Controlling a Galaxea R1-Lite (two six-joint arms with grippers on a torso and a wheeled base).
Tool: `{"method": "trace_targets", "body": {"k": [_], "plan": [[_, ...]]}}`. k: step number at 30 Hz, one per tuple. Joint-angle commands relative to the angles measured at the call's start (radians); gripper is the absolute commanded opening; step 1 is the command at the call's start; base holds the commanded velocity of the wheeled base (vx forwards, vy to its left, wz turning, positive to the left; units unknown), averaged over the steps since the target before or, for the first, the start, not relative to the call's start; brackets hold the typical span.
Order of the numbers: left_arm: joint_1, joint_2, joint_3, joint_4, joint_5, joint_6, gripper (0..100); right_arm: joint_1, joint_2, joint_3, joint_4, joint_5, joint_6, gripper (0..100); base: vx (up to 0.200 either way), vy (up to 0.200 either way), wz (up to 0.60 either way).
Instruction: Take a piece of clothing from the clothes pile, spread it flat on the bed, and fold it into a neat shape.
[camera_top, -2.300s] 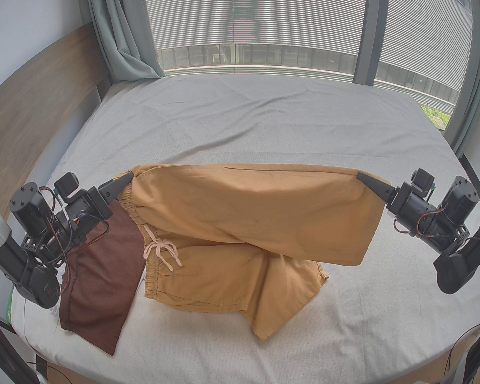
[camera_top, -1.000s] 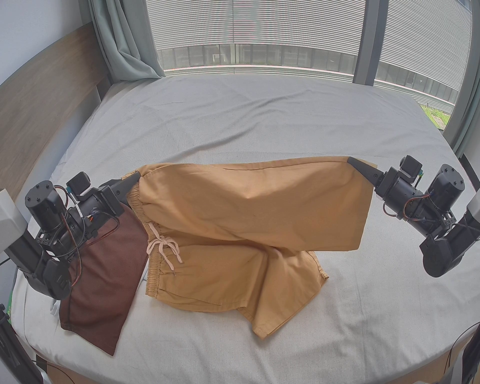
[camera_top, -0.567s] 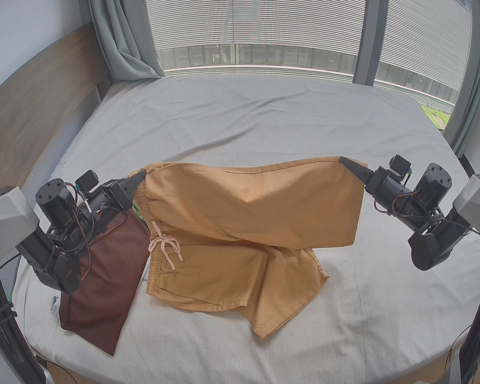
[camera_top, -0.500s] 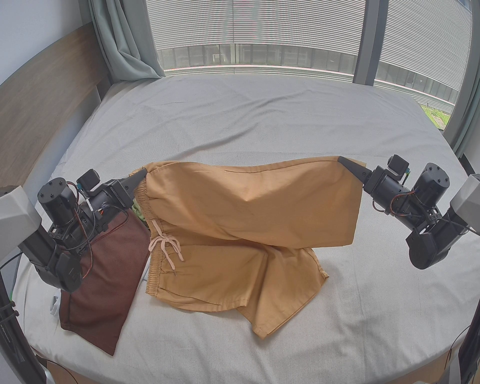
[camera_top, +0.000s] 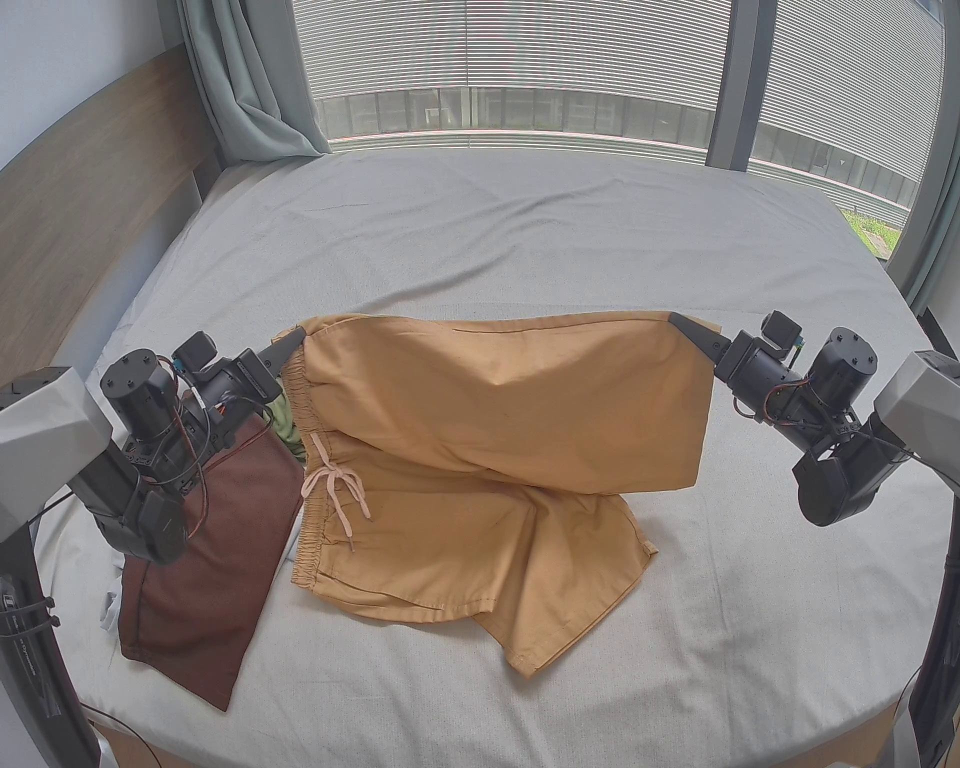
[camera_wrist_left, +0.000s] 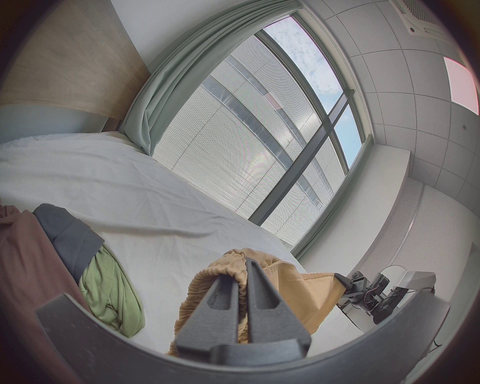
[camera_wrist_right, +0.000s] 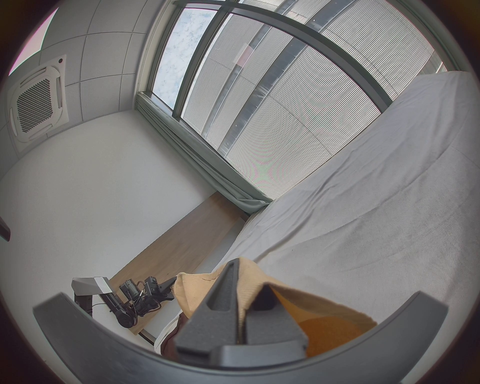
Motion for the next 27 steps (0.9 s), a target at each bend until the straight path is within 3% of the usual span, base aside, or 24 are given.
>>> {"method": "trace_targets", "body": {"k": [1,13,27], "plan": [[0.0,0.058,-0.051,0.0,0.014,-0.005,0,-0.006,0.059,-0.06,0.0,-0.002,0.014,0,0.0,0.0,0.0],[0.0,0.19,-0.193,0.0,0.02,-0.01,0,-0.041,0.159,-0.222,0.04,-0.002,0.034,0,0.0,0.0,0.0],[0.0,0.328,-0.397,0.001,0.051,-0.105,0,-0.041,0.294,-0.454,0.129,-0.002,0.034,0,0.0,0.0,0.0]]}}
